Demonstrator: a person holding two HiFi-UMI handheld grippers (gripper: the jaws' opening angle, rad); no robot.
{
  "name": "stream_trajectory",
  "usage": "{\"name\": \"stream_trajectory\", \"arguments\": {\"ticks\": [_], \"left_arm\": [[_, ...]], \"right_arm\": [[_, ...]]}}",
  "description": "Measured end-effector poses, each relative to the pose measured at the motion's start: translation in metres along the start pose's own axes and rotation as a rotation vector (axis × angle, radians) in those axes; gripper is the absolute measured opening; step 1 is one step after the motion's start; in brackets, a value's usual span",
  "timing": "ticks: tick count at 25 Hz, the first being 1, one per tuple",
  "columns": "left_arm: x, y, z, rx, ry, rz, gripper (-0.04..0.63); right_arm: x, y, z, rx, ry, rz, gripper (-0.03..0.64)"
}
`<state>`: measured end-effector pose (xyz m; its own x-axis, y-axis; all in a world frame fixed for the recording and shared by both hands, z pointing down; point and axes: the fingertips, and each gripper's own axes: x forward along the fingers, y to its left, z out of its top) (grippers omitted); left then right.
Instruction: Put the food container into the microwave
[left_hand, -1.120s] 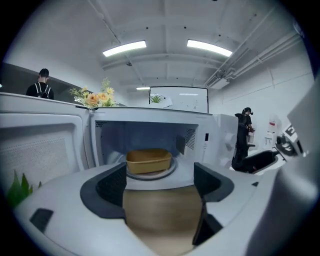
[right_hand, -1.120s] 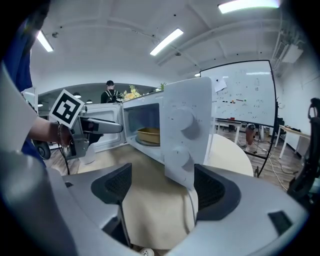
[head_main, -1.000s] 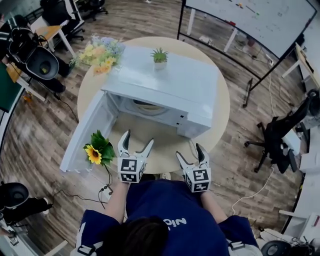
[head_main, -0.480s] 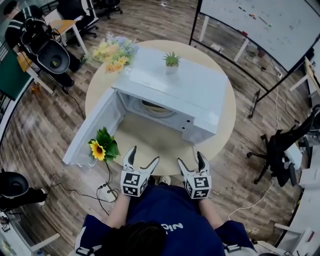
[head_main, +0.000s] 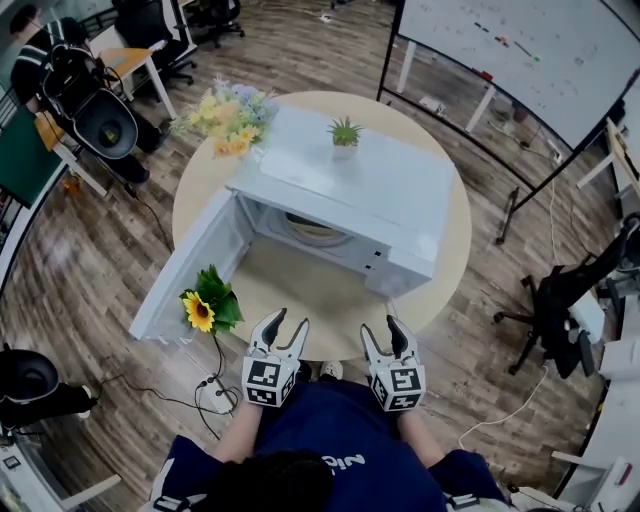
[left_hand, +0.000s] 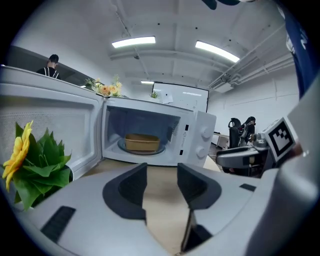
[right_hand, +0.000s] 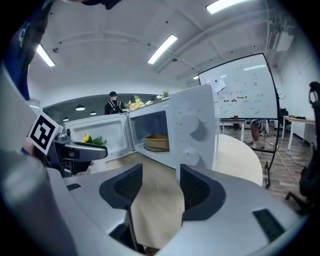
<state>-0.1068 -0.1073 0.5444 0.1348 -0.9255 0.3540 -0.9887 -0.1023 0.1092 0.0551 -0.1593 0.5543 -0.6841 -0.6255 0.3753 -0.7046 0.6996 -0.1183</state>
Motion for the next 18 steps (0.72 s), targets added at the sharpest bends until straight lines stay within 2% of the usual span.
{"name": "stream_trajectory", "arguments": {"ticks": [2,4,5,9,12,18], "left_arm": [[-0.001,-0.002,0.006,0.003,-0.014,-0.010,0.134],[-0.002,-0.003,0.011,-0.020,-0.030,-0.021,0.023],[-0.001,-0.005,0.012,-0.028,-0.026,-0.031,0.003],[0.005,-0.009,0.009,-0.025,0.015,-0.076,0.002],[0.006,-0.007,0.013,-0.026,0.007,-0.100,0.002],[0.007,0.000,0.017,-0.034,-0.016,-0.081,0.002]], "right_arm": [[0.002,0.008,0.009,-0.005,-0.026,0.026,0.189],[0.006,0.017,0.017,0.000,-0.044,0.071,0.042],[0.008,0.021,0.019,0.006,-0.048,0.091,0.010],[0.012,0.026,0.026,0.025,-0.065,0.101,0.009],[0.015,0.029,0.029,-0.003,-0.059,0.097,0.009],[0.021,0.036,0.033,-0.034,-0.051,0.108,0.008]]}}
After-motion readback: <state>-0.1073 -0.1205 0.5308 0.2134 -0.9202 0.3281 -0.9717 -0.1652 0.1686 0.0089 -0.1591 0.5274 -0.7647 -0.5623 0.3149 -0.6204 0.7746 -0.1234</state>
